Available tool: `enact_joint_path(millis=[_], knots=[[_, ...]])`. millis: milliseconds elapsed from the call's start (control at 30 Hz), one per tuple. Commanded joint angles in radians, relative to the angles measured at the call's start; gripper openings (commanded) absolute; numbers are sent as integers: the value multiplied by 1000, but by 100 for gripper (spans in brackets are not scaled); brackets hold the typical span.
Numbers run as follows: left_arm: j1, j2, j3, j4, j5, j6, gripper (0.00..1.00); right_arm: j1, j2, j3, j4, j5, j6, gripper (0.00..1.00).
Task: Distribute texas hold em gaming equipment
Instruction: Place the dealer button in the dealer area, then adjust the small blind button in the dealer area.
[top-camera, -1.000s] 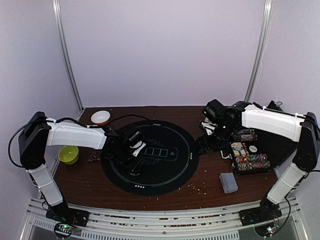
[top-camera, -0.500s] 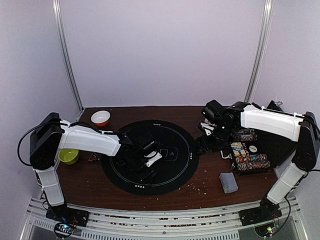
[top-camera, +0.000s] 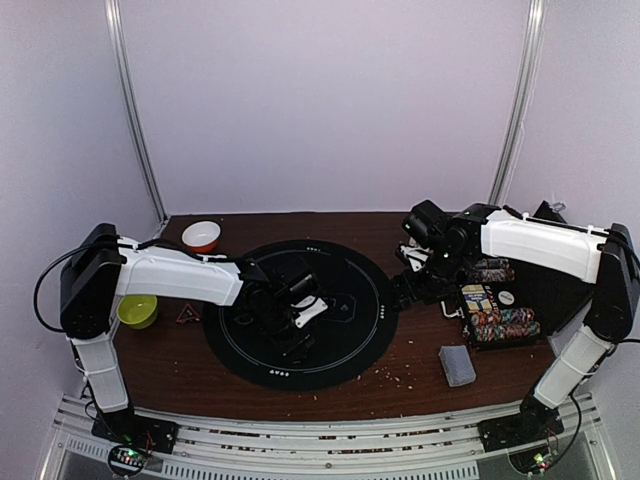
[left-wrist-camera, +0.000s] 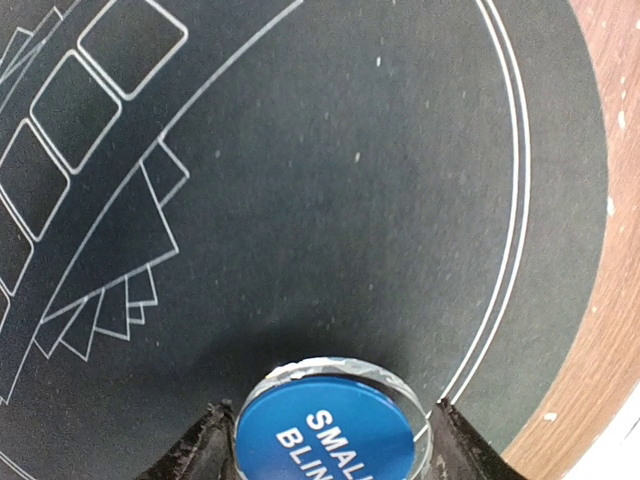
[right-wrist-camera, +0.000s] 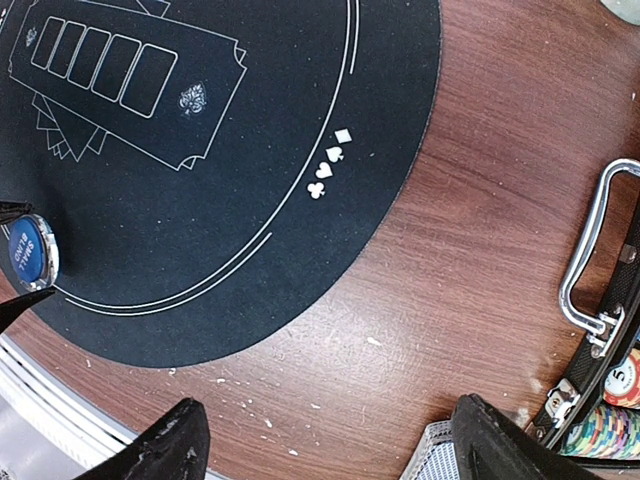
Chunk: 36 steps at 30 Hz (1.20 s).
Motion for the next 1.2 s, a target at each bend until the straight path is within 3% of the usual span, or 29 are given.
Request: enact_joint_path(millis=[0, 100, 233, 400, 567, 700, 833, 900, 1033, 1167], knots=[[7, -8, -16, -25, -47, 35, 18, 6, -3, 3, -25, 23, 7, 86], [8, 16, -26, -24, -25, 35, 20, 5, -3, 5, -25, 24, 7, 86], [7, 29, -25, -19, -3, 31, 50, 7, -2, 6, -27, 24, 6, 86], [8, -13, -17, -22, 24, 58, 77, 7, -5, 11, -37, 28, 4, 86], [7, -78, -26, -22, 69, 99, 92, 6, -5, 16, -37, 28, 4, 86], [41, -126, -44, -27, 92, 82, 91, 9, -2, 11, -7, -1, 13, 85], [111, -214, -121, 23, 130, 7, 81, 93, 16, 9, 181, -119, 60, 81], [115, -270, -182, 28, 97, -32, 74, 149, 65, 21, 315, -193, 94, 80], [121, -295, -250, -48, 72, -157, 57, 239, 211, 122, 367, -217, 104, 78], [129, -329, -355, 2, 35, -245, 56, 276, 323, 162, 447, -298, 101, 76]])
